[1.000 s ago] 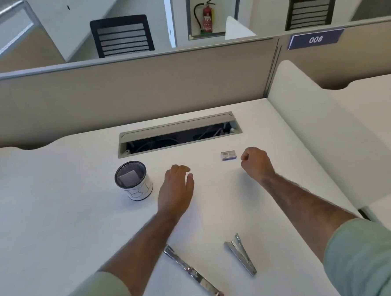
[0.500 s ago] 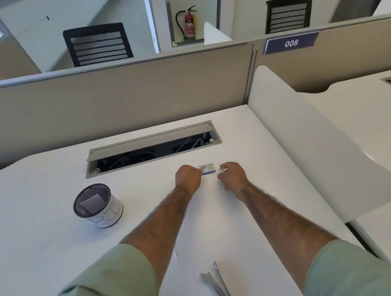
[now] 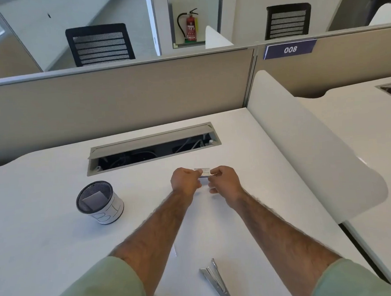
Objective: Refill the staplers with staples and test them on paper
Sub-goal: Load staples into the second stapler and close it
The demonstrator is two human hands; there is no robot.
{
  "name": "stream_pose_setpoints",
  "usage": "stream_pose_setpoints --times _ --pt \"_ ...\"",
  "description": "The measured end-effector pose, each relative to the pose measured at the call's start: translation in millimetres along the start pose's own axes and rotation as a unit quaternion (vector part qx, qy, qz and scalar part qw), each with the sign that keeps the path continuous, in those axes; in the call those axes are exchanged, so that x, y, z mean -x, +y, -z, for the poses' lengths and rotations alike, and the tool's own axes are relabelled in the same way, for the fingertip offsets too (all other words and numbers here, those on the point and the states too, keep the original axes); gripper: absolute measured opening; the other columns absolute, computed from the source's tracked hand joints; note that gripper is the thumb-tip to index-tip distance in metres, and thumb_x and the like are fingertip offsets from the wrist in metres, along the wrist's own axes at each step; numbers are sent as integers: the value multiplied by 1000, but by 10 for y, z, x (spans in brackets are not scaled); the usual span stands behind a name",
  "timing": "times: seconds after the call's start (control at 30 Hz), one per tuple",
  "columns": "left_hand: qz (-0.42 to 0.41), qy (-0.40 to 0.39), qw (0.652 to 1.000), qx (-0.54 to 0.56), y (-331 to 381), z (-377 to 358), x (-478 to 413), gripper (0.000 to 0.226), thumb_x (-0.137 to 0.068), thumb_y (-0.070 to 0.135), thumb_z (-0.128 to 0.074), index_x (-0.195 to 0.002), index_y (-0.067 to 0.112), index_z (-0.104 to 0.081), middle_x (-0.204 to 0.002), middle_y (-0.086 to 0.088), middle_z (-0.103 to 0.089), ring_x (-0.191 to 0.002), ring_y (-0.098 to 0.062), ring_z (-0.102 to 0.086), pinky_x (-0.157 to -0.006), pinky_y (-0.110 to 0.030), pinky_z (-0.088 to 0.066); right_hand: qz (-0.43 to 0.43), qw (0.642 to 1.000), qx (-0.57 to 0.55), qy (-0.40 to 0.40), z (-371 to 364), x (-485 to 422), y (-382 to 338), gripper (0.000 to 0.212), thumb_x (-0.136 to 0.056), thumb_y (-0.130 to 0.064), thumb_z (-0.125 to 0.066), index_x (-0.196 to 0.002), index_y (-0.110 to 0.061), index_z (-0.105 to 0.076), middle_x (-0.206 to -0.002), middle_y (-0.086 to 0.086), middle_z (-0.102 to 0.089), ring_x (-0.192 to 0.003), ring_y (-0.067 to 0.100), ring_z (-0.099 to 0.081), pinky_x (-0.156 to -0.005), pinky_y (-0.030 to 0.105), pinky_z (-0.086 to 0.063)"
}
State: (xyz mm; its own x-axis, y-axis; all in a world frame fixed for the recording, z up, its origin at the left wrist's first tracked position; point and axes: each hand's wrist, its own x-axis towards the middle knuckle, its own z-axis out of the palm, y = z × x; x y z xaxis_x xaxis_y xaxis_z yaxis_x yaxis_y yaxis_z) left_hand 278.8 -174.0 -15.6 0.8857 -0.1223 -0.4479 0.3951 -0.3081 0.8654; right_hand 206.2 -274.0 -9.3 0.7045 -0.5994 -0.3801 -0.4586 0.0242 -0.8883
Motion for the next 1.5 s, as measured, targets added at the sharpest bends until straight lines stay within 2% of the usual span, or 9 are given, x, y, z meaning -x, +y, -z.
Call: stream_pose_setpoints --times 0.13,0.37,0.6,0.83,0.97,1.07,1.33,1.4,1.5 --pt "1 -2 997 76 51 347 332 13 -89 10 -78 -97 5 -69 -94 -11 -76 -78 -21 -77 -74 -29 -65 11 998 -66 -8 -47 442 -90 10 -91 -3 -60 -98 0 -66 -95 16 -73 -73 25 -72 -74 40 -64" --pt "-18 -26 981 192 -28 1055 1134 15 -90 2 -76 -98 -5 -65 -97 -17 -77 -87 -27 -79 -79 -31 -64 12 975 -209 -69 -59 1195 -225 14 -91 -12 -68 -98 1 -70 -89 21 -76 -72 27 -72 -68 33 -60" --pt "-19 -44 958 282 71 1603 1597 14 -92 1 -72 -100 -10 -67 -97 -20 -79 -90 -29 -79 -77 -26 -64 22 962 -229 -145 -97 1732 -469 14 -91 -2 -69 -104 2 -70 -83 17 -73 -68 24 -69 -63 31 -59" --pt "-49 -61 959 273 202 1869 1909 14 -93 5 -71 -102 -5 -69 -94 -11 -80 -92 -27 -79 -78 -27 -64 56 974 -164 -149 -176 1987 -739 25 -82 -12 -82 -102 -2 -70 -91 17 -76 -66 20 -67 -57 30 -54" --pt "-56 -73 956 279 200 1930 2006 18 -93 5 -71 -104 -9 -68 -97 -14 -80 -95 -30 -78 -82 -29 -64 67 973 -147 -164 -197 2035 -798 15 -83 -9 -79 -94 -3 -71 -85 14 -76 -63 19 -65 -54 28 -51" --pt "-41 -77 952 294 180 1974 2033 19 -93 5 -71 -105 -9 -67 -97 -17 -79 -96 -31 -78 -83 -30 -64 62 965 -180 -182 -203 2054 -779 5 -88 -5 -73 -93 -5 -72 -85 16 -75 -63 21 -65 -56 28 -55" --pt "-23 -77 948 307 122 2071 2041 17 -93 8 -71 -104 -5 -68 -97 -15 -80 -94 -29 -78 -78 -26 -63 69 947 -229 -213 -229 2094 -682 18 -94 1 -63 -93 -10 -76 -95 21 -76 -72 27 -72 -65 30 -60" --pt "-25 -75 950 302 112 2070 2048 17 -93 8 -71 -104 -5 -68 -97 -15 -80 -94 -29 -78 -78 -26 -63 68 946 -234 -213 -238 2110 -665 18 -94 1 -63 -92 -11 -77 -97 22 -75 -73 28 -72 -66 30 -60" --pt "-29 -76 951 299 99 2066 2057 17 -92 7 -72 -103 -6 -68 -97 -16 -80 -94 -30 -78 -78 -26 -63 58 945 -241 -212 -240 2142 -670 7 -89 -4 -72 -96 -6 -73 -96 22 -75 -72 28 -71 -65 30 -60"
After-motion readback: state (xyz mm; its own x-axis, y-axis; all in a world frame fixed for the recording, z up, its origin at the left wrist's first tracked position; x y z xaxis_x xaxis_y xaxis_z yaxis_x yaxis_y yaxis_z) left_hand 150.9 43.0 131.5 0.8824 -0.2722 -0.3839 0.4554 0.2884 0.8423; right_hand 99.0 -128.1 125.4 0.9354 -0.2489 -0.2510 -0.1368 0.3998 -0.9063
